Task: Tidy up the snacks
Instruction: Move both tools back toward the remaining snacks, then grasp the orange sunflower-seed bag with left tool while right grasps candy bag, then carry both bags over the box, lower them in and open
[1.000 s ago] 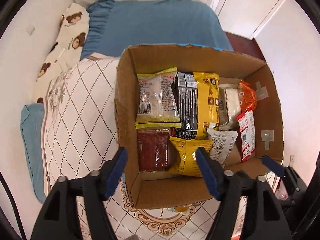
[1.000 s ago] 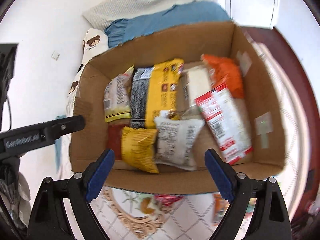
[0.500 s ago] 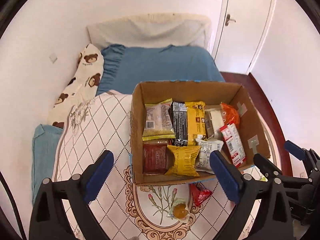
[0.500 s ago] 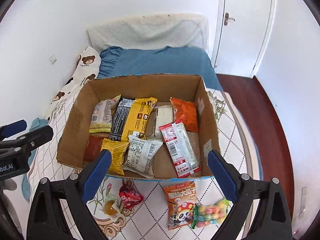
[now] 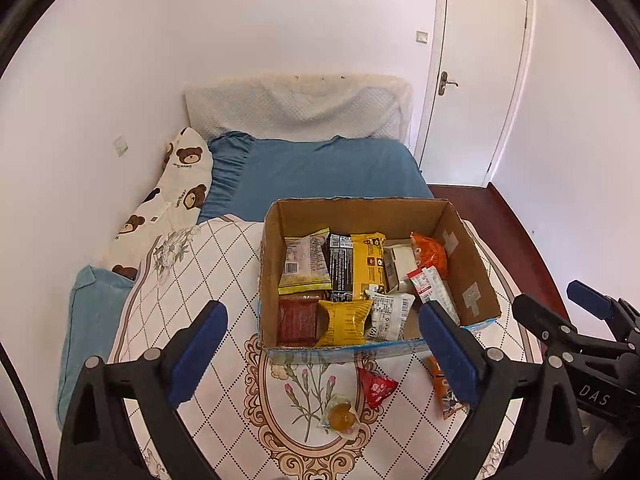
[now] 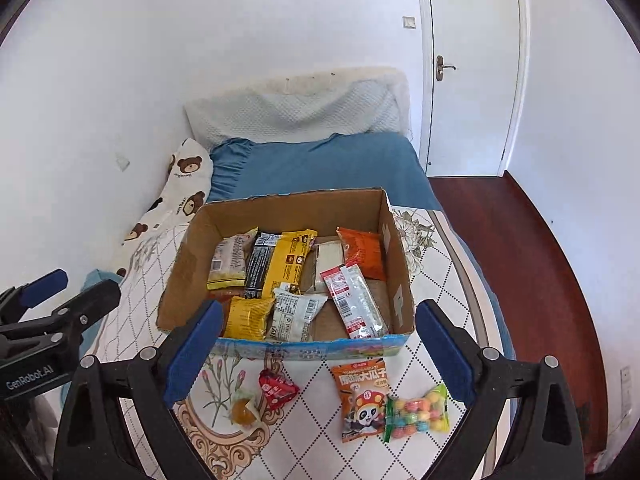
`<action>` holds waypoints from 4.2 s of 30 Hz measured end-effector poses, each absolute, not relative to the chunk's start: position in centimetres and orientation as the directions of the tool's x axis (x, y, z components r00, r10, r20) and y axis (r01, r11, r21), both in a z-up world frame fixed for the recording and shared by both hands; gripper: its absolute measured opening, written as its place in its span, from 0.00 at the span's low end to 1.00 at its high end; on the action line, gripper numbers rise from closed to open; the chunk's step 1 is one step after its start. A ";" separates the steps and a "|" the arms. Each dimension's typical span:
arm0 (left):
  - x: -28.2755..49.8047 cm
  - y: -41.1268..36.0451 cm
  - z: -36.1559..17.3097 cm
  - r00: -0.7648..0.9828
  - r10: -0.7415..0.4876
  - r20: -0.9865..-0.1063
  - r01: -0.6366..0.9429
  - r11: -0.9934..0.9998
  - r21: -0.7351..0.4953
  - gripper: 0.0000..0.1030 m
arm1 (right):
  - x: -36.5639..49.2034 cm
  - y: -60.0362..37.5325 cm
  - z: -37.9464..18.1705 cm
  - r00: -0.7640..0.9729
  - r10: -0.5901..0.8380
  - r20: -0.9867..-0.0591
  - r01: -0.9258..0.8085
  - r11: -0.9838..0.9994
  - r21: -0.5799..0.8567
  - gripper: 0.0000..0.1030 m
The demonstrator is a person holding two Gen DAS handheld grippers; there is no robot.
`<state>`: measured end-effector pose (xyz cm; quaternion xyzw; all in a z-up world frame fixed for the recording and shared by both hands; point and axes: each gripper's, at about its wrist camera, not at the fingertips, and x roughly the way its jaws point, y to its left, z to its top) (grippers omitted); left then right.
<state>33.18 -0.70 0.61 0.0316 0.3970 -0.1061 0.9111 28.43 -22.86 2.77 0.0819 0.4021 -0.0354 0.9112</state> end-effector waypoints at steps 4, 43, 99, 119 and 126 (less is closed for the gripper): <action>32.0 -0.5 -0.1 0.659 -0.197 -0.726 0.213 0.974 -0.071 0.95 | 26.7 -24.2 2.6 0.669 0.048 -0.741 0.132 0.974 0.182 0.96; 32.1 -15.8 -16.7 0.285 -0.190 -0.940 0.334 0.938 -0.089 0.95 | 23.6 -37.3 -19.8 0.218 0.038 -0.975 0.369 0.922 0.118 0.71; 29.7 -11.4 -27.8 -0.037 -0.204 -0.978 0.270 0.940 -0.206 0.55 | 20.9 -32.0 -26.3 0.134 0.217 -0.967 0.269 0.931 0.246 0.69; 35.6 -6.7 -8.4 0.238 -0.368 -0.899 0.347 0.897 -0.275 0.51 | 26.3 -31.7 -7.4 0.447 0.318 -0.836 0.077 0.918 0.390 0.68; 44.0 -5.7 -5.7 0.314 -0.253 -0.915 0.318 0.936 -0.150 0.51 | 35.0 -28.6 -2.6 0.525 0.261 -0.810 -0.027 0.957 0.290 0.68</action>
